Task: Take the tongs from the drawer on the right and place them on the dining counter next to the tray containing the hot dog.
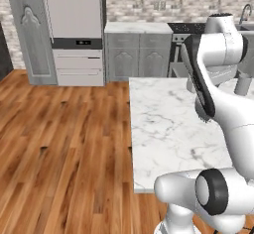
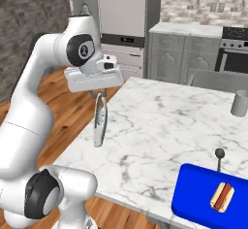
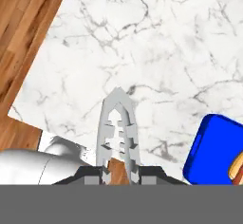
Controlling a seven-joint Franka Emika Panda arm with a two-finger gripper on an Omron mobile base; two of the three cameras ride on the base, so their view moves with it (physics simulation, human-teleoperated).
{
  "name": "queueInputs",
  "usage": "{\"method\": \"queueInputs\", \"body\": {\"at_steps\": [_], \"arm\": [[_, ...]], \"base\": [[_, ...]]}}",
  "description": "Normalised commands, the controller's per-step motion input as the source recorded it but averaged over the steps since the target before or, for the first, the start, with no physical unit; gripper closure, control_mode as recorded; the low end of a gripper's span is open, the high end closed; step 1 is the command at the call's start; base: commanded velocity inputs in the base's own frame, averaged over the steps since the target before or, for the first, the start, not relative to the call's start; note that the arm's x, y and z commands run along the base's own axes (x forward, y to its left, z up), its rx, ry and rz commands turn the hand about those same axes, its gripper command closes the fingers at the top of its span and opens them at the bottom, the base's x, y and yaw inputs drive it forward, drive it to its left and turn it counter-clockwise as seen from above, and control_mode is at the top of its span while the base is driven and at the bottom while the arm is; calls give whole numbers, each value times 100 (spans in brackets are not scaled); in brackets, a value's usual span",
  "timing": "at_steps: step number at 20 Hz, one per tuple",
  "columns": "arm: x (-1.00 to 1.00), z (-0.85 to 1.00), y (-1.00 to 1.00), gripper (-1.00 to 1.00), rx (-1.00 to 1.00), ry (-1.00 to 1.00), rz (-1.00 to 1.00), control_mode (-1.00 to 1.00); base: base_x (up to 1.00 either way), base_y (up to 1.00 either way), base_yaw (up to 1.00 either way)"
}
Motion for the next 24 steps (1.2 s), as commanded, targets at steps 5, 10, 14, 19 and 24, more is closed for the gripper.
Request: {"method": "queueInputs", "body": {"at_steps": [5, 10, 14, 19, 24], "arm": [[0, -2, -4, 100, 19, 0, -40, -100], [0, 0, -8, 100, 3, 0, -26, -100], [4, -2, -6, 100, 0, 0, 0, -100], [15, -22, -52, 100, 0, -7, 0, -100], [11, -30, -69, 100, 0, -11, 0, -100]], "base": [[0, 0, 0], [0, 0, 0], [0, 0, 0], [0, 0, 0], [0, 0, 0]]}}
